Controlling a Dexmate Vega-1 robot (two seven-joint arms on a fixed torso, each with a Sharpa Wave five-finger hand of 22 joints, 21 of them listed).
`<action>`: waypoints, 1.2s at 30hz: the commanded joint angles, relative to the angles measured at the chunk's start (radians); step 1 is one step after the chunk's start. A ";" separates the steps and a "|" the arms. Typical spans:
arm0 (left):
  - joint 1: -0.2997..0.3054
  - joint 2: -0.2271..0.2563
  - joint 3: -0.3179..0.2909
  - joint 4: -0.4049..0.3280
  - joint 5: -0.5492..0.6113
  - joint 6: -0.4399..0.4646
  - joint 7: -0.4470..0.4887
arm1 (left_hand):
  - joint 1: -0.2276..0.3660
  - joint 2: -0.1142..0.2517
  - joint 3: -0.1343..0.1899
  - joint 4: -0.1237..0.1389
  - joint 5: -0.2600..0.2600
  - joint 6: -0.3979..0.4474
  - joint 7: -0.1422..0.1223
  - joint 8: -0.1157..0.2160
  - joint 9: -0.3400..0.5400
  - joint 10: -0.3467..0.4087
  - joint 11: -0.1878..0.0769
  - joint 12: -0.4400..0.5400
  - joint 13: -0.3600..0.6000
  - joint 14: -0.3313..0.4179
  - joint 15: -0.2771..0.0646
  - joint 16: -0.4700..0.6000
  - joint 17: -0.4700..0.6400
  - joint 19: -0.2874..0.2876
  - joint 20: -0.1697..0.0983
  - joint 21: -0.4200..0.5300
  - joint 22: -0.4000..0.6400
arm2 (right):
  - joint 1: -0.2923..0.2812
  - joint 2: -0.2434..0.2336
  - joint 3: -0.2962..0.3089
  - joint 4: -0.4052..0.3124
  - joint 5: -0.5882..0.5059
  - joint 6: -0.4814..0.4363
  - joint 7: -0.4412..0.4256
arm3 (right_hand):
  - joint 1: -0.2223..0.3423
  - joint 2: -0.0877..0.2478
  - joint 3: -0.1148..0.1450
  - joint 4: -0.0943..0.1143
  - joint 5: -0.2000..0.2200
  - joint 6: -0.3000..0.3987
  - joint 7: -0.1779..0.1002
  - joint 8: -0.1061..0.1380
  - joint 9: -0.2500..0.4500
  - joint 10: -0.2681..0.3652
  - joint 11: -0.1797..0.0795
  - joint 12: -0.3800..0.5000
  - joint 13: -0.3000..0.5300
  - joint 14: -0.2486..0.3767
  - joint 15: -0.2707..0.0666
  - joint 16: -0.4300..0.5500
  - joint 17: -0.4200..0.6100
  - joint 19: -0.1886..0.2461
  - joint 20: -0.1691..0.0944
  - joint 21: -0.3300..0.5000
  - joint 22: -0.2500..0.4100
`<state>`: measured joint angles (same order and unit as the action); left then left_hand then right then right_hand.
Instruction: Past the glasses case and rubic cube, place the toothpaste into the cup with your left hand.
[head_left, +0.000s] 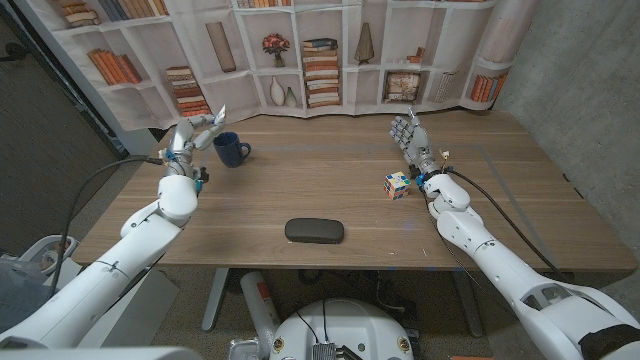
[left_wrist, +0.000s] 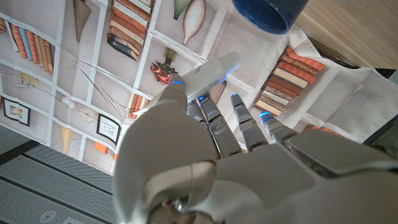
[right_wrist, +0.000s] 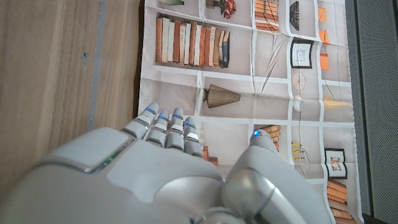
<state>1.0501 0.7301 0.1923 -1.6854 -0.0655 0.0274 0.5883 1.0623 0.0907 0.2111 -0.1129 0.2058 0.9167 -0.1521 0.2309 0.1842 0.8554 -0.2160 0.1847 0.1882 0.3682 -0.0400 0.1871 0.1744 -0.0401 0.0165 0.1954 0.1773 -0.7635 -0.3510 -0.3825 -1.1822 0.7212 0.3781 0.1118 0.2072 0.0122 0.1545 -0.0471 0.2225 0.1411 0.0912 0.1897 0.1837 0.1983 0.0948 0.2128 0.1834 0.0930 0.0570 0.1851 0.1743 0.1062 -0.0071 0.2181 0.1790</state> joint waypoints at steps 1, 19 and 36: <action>-0.039 -0.009 0.038 0.036 0.019 -0.011 0.012 | 0.006 -0.008 0.009 -0.002 0.005 0.007 -0.001 0.000 0.001 0.005 0.001 0.003 0.004 0.005 -0.131 0.002 0.002 -0.002 0.005 0.004 0.002 | -0.015 -0.020 0.006 -0.038 -0.003 -0.002 -0.010 | 0.000 0.009 0.002 -0.005 -0.004 0.011 0.000 0.005 0.003 0.008 0.002 0.001 0.002 0.011 -0.002 0.001 0.006 0.013 0.000 -0.001 0.004; -0.069 -0.004 0.049 0.078 0.018 -0.008 0.017 | 0.007 -0.010 0.012 -0.002 0.005 0.011 -0.005 -0.001 0.001 0.008 0.000 0.003 0.005 0.005 -0.131 0.002 0.003 -0.003 0.006 0.003 0.002 | -0.014 -0.022 0.008 -0.038 0.002 -0.006 -0.013 | 0.000 0.010 0.001 -0.006 -0.004 0.012 -0.001 0.005 0.003 0.009 0.003 0.001 0.002 0.011 -0.002 0.001 0.006 0.014 0.001 -0.004 0.004; -0.167 -0.014 0.104 0.175 0.031 -0.019 -0.005 | 0.004 -0.012 0.012 0.000 0.004 0.016 -0.006 0.000 0.002 0.011 0.001 0.003 0.005 0.007 -0.130 0.003 0.004 -0.004 0.006 0.003 0.001 | 0.001 -0.009 0.005 -0.014 -0.005 0.003 -0.019 | 0.000 0.011 0.000 -0.007 -0.004 0.012 -0.002 0.005 0.003 0.010 0.002 0.001 0.002 0.012 -0.002 0.001 0.006 0.015 0.002 -0.006 0.004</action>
<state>0.9431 0.7212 0.2608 -1.5705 -0.0476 0.0159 0.5987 1.0676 0.0854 0.2179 -0.1143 0.2058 0.9255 -0.1610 0.2270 0.1836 0.8587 -0.2125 0.1847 0.1882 0.3682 -0.0400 0.1872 0.1743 -0.0400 0.0164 0.1954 0.1773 -0.7693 -0.3681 -0.3762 -1.2075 0.7198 0.3720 0.0970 0.1991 0.0203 0.1518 -0.0498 0.2180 0.1447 0.0876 0.1897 0.1837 0.1982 0.0948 0.2128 0.1835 0.0930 0.0570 0.1851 0.1742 0.1116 -0.0017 0.2144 0.1790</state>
